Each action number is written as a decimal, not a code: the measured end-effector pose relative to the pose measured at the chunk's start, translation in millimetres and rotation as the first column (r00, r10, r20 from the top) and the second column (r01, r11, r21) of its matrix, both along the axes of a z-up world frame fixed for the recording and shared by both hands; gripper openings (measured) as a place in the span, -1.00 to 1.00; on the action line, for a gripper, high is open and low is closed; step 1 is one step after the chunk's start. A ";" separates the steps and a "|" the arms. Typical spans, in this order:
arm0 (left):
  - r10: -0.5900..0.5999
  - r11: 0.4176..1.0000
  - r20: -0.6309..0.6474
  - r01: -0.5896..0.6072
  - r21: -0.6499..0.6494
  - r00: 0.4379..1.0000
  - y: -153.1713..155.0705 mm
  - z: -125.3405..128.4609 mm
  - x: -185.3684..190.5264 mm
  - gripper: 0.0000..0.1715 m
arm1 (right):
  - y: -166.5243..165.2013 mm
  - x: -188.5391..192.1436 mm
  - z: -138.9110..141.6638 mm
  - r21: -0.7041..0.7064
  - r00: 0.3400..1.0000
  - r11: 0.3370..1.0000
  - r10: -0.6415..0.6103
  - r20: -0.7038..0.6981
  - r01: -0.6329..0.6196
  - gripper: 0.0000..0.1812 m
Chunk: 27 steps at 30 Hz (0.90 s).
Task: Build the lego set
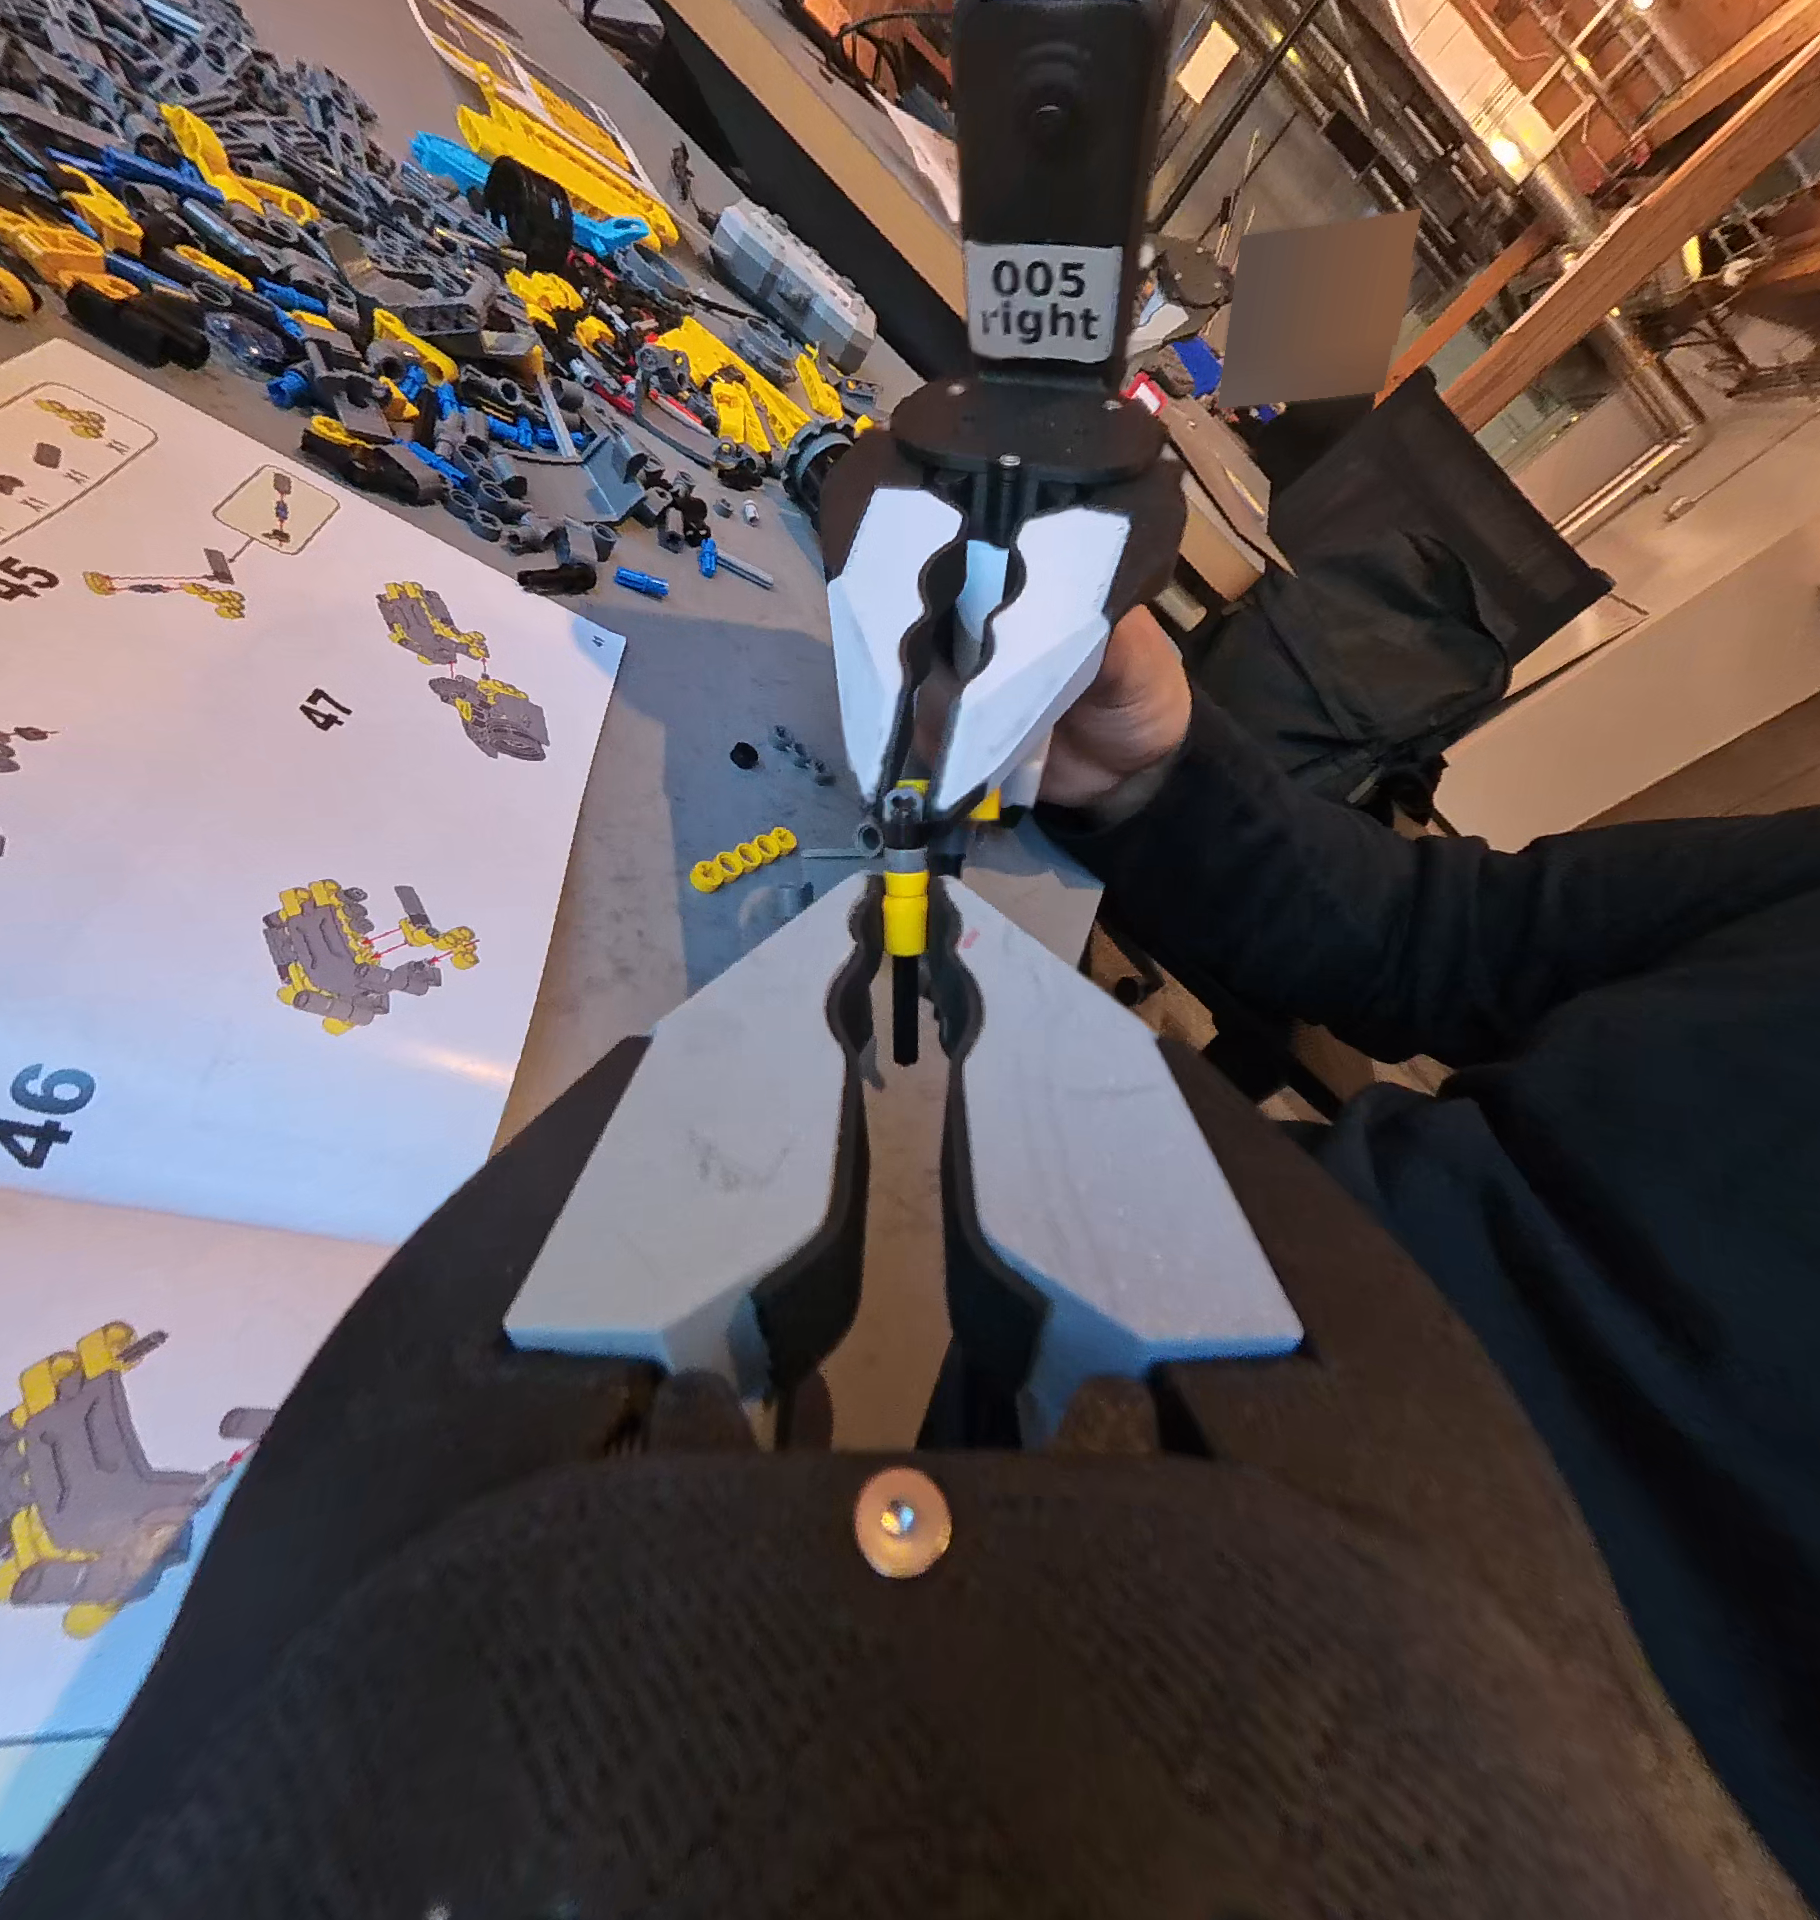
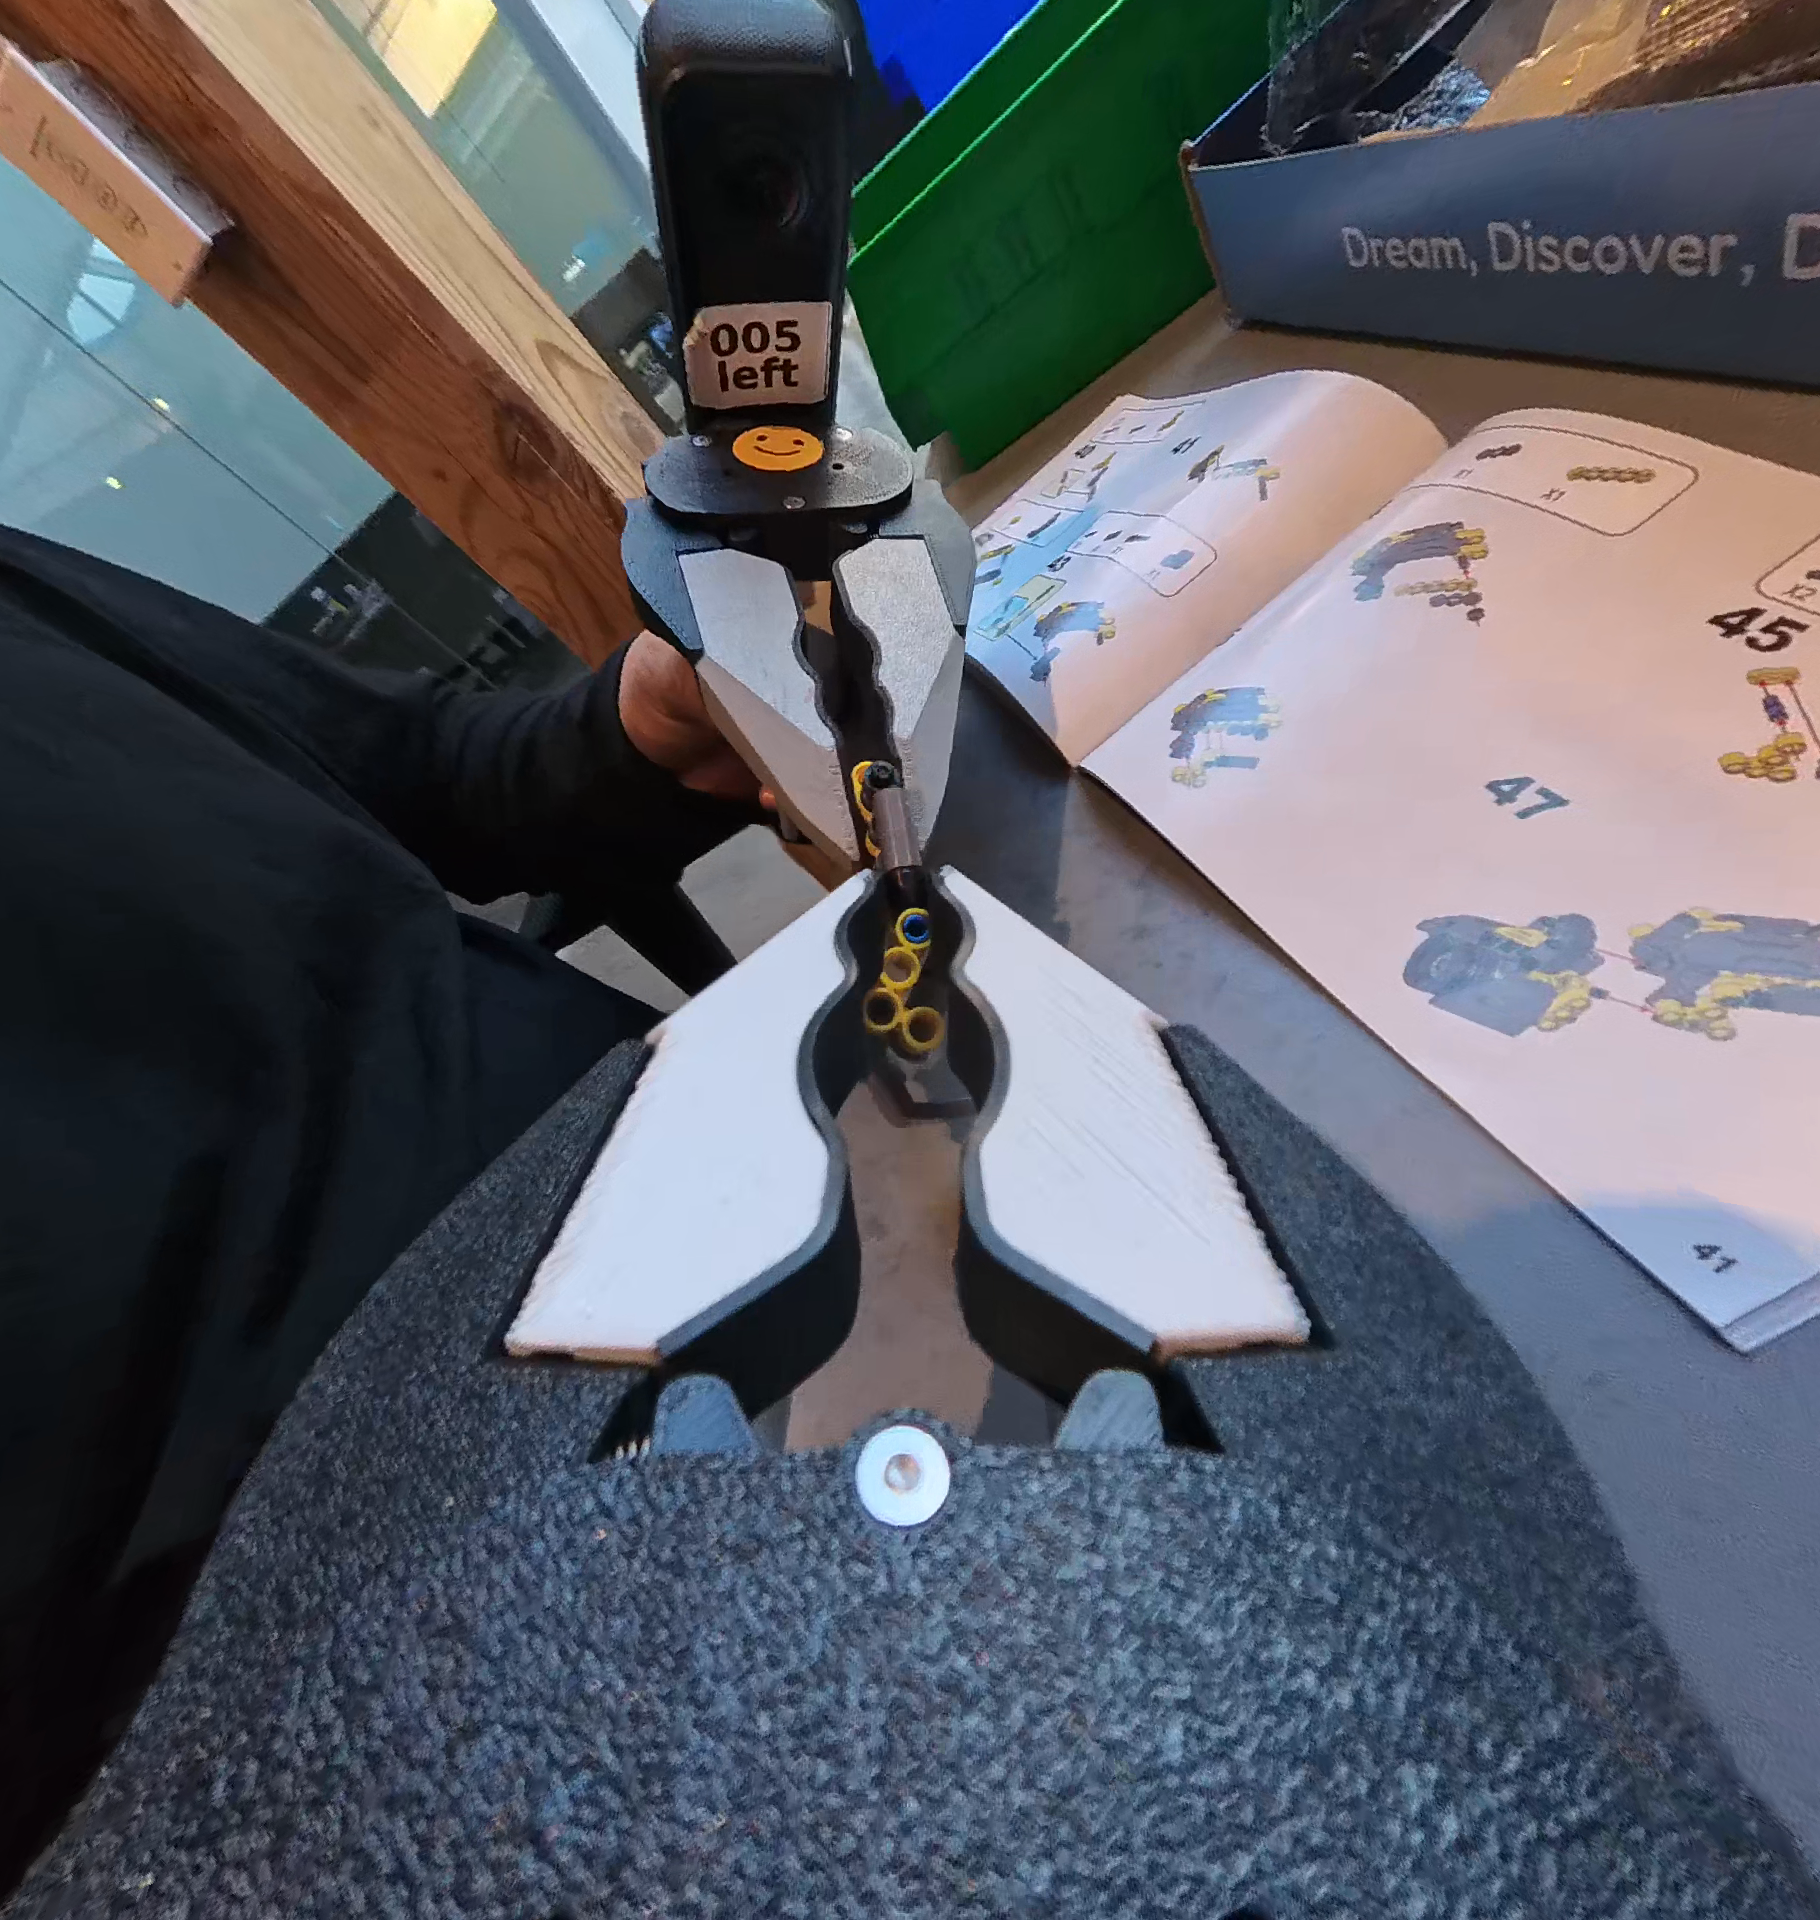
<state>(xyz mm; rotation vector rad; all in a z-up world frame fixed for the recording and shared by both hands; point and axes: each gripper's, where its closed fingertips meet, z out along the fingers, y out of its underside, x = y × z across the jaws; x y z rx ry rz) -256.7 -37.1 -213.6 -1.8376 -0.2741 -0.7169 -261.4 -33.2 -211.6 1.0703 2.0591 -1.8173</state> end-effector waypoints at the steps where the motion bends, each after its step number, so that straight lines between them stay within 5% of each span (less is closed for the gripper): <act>1: -0.001 1.000 0.013 0.001 0.003 1.000 0.1 0.7 0.3 -0.93 | 0.2 0.0 1.1 -0.022 1.000 1.000 0.002 0.014 -0.002 -0.93; 13: 0.009 1.000 0.072 -0.007 -0.025 0.997 3.4 -4.2 2.0 -0.93 | 14.7 -2.9 18.4 -0.207 0.998 0.978 -0.009 0.055 0.020 -0.97; 27: -0.019 1.000 -0.004 0.019 0.004 1.000 -0.5 0.3 4.8 -0.93 | 9.3 12.6 -1.8 0.114 0.999 0.993 0.039 -0.034 -0.035 -0.84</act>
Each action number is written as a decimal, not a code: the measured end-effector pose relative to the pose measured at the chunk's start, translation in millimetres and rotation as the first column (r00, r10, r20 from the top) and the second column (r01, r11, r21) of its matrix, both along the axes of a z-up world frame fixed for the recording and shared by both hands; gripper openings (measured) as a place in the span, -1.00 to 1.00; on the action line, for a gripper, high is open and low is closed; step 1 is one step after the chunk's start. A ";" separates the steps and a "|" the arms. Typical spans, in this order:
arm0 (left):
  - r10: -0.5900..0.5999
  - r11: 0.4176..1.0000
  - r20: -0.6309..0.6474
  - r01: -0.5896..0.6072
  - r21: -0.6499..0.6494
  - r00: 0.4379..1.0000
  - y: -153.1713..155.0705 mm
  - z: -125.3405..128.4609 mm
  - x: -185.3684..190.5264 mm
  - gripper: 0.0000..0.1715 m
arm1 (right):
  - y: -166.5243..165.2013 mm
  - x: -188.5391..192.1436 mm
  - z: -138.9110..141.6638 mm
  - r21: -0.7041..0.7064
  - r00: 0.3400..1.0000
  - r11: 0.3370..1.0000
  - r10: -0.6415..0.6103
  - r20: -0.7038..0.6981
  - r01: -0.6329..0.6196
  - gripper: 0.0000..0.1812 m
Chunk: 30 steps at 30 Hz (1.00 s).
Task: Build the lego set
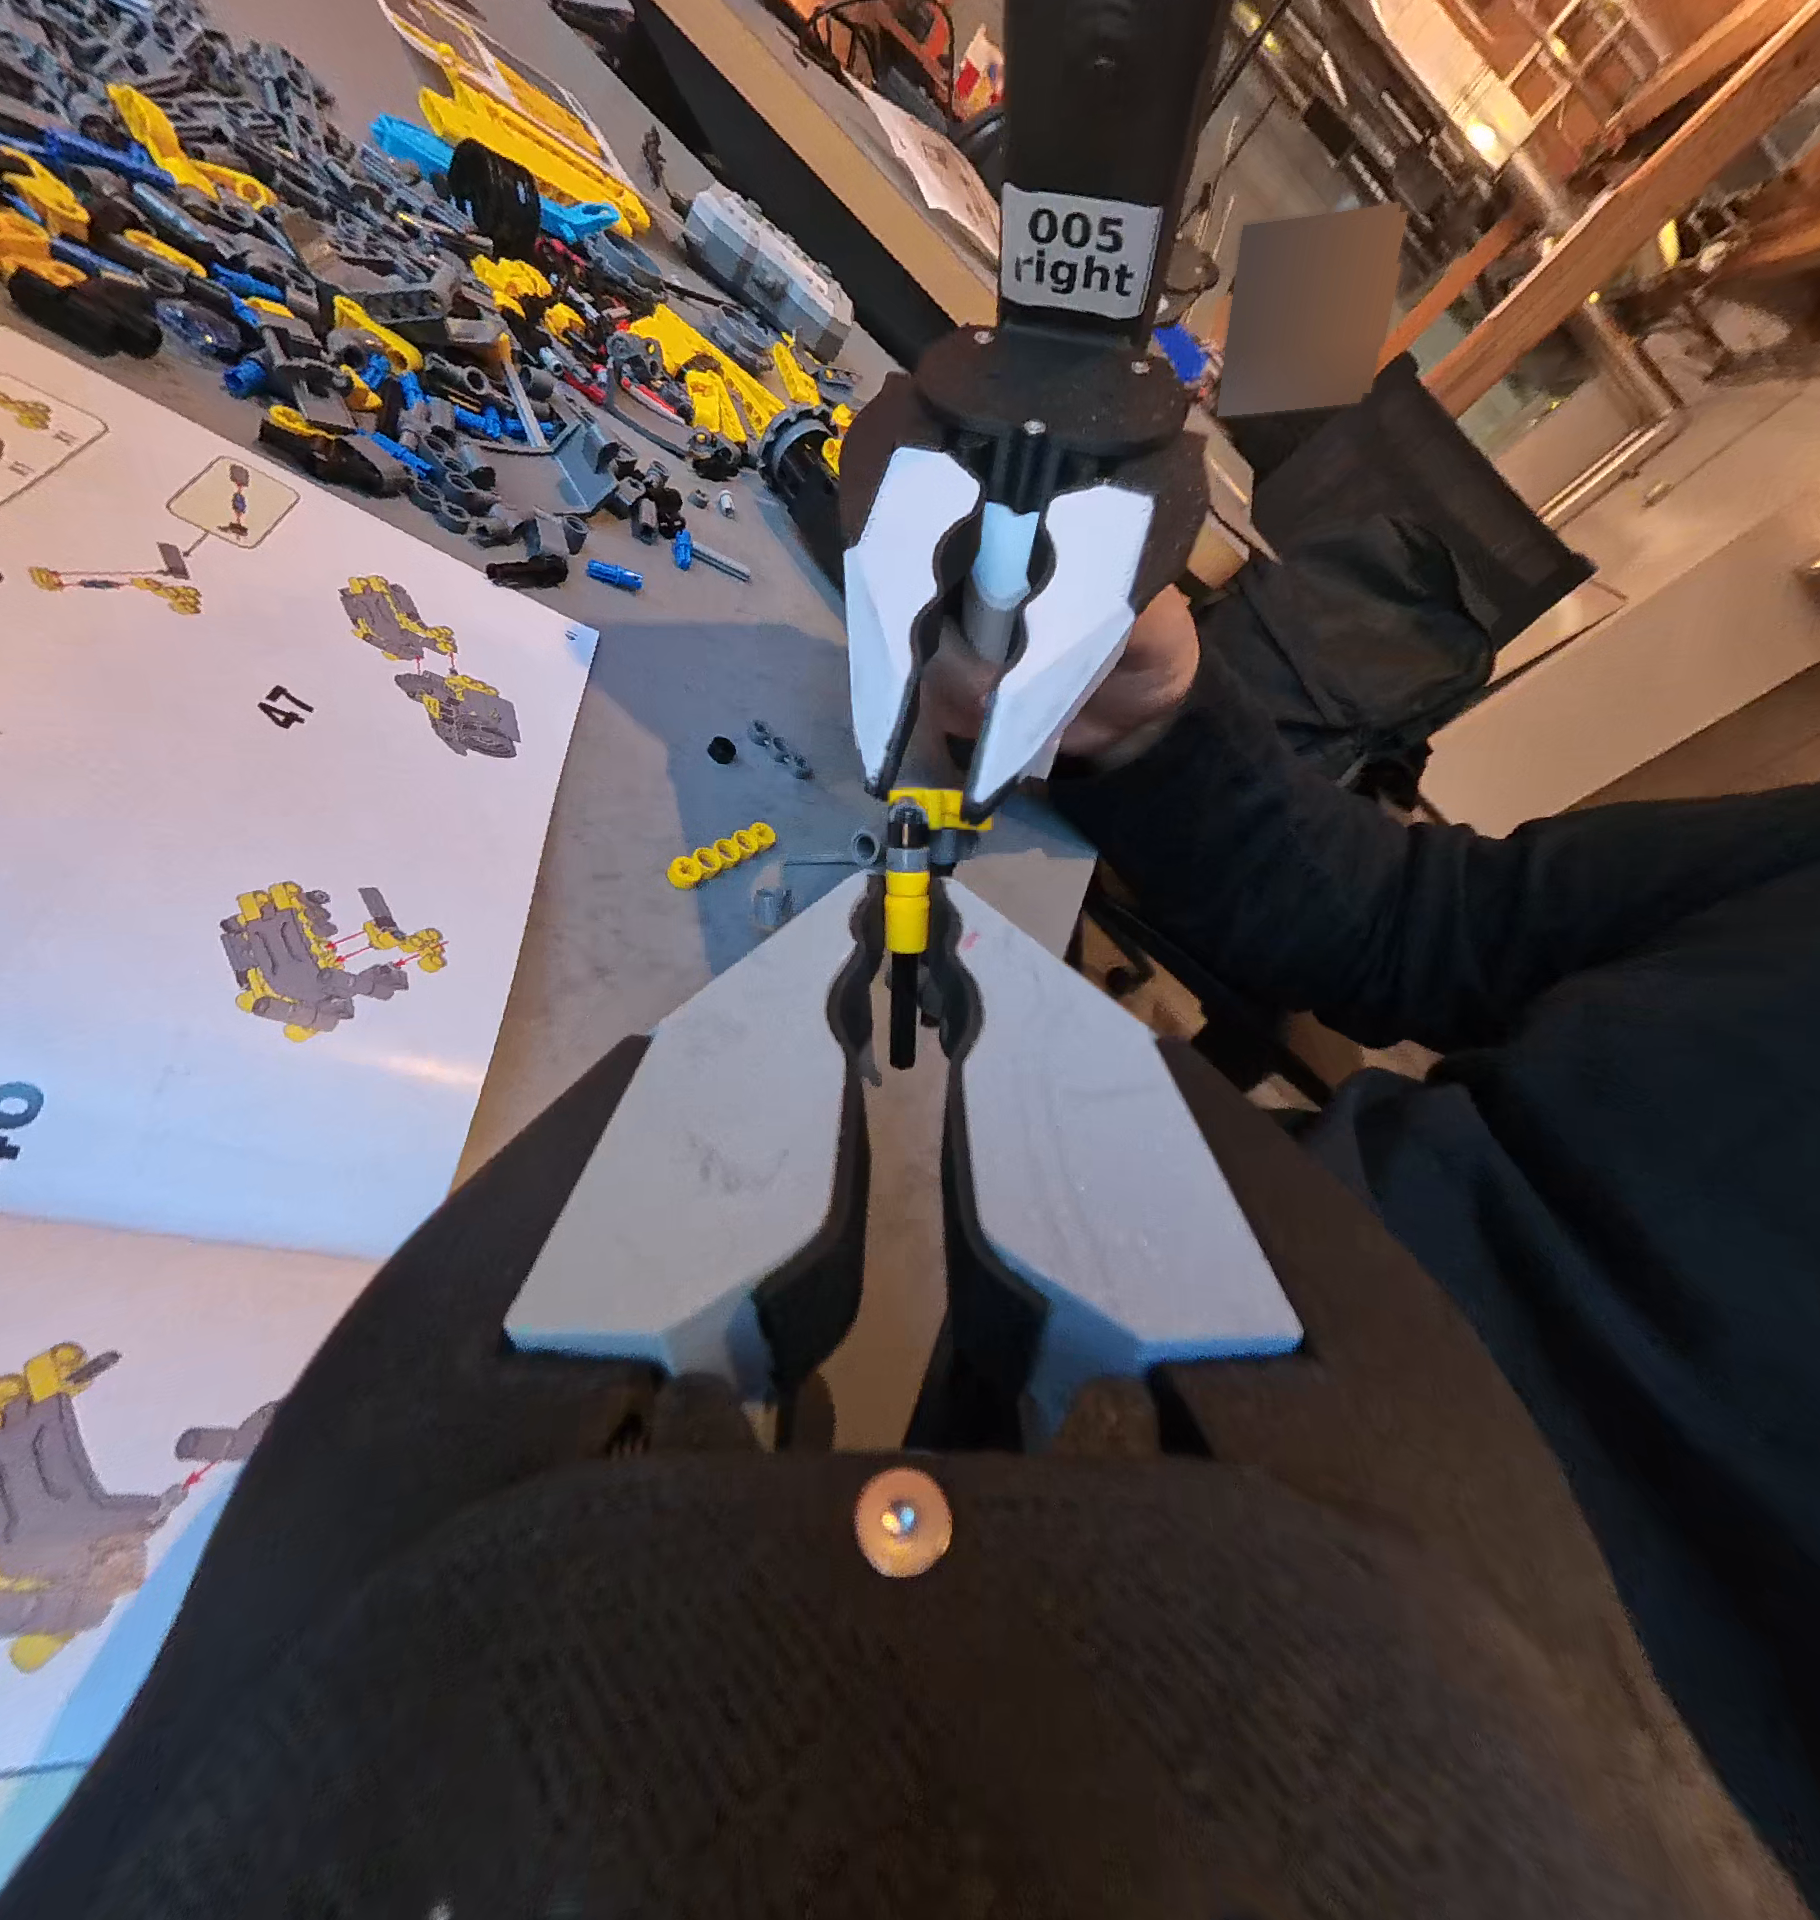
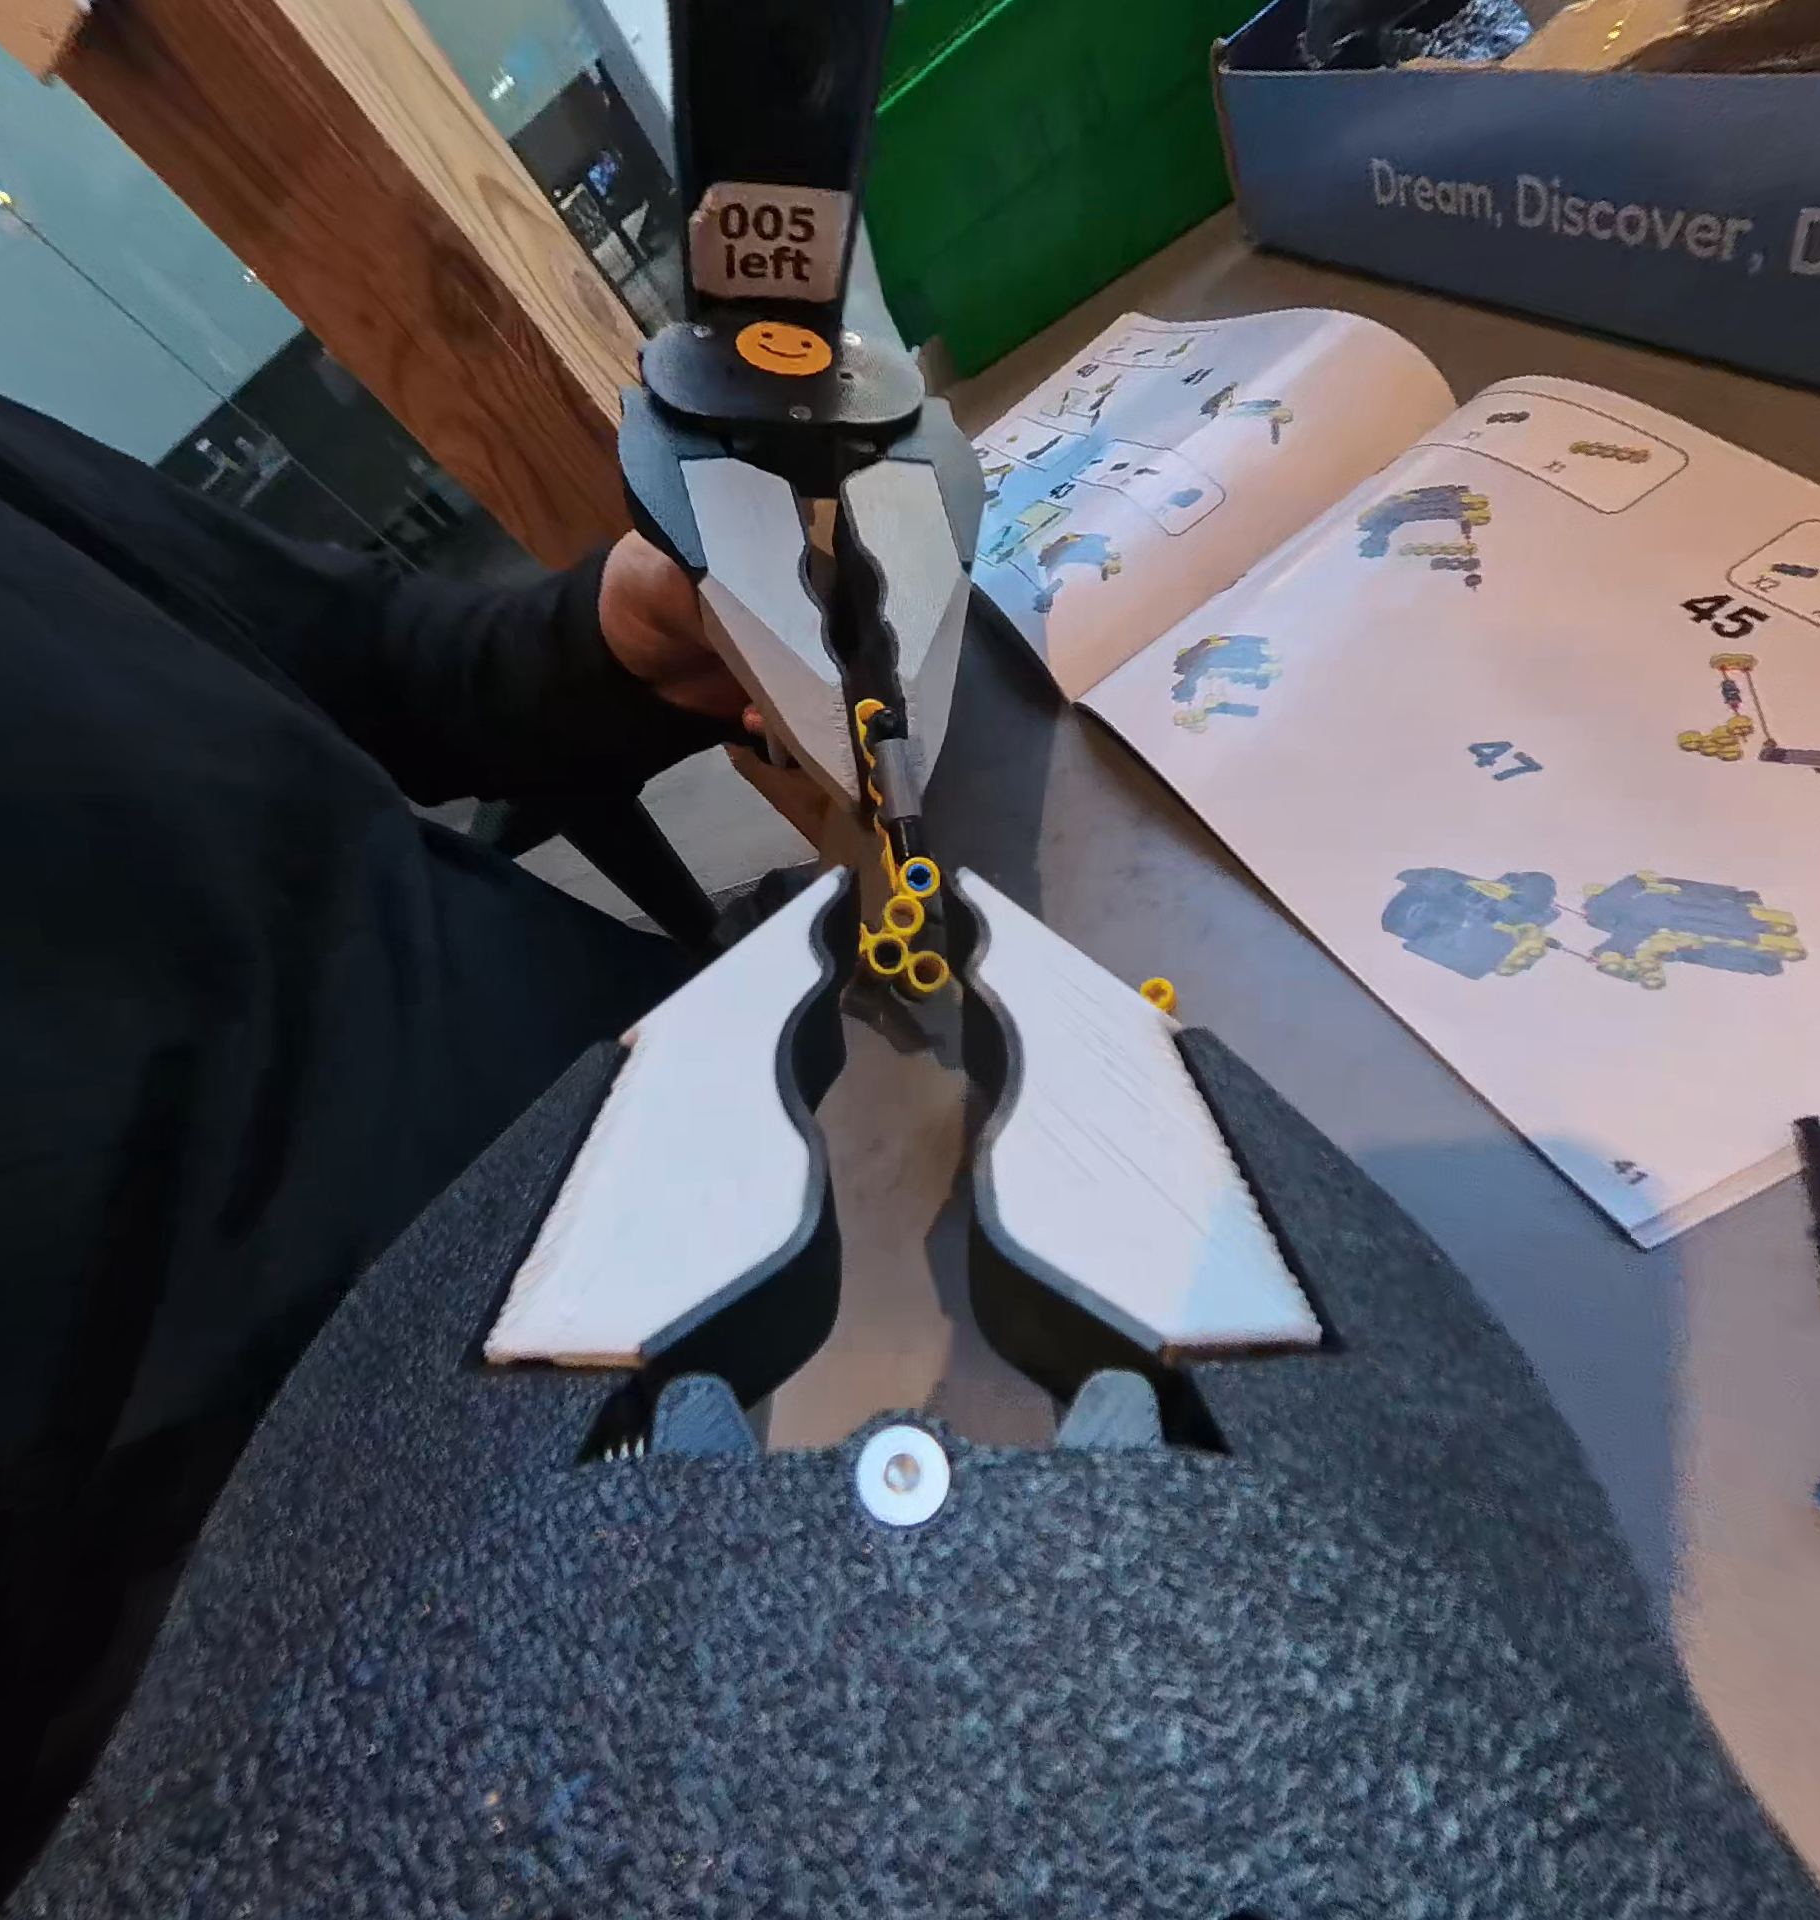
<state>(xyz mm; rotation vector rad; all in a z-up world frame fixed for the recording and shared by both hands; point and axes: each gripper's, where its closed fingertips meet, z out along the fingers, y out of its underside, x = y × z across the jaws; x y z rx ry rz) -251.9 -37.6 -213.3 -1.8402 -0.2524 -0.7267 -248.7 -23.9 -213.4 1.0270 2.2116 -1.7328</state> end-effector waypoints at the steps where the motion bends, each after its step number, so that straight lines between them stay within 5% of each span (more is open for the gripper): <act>1: -0.002 1.000 -0.018 0.002 -0.001 1.000 -0.2 0.0 0.1 -0.93 | 1.0 0.1 -0.6 0.011 1.000 1.000 -0.002 -0.004 0.002 -0.84; 10: -0.051 0.998 -0.107 0.047 -0.036 0.993 0.0 -3.5 7.5 -0.92 | -4.8 5.4 -12.4 0.094 0.999 0.995 0.031 -0.014 -0.030 -0.93; 30: -0.098 0.992 -0.120 0.088 -0.091 0.988 9.0 -14.0 18.5 -0.91 | -13.4 6.8 -6.1 -0.048 0.997 0.997 0.057 0.051 -0.054 -0.94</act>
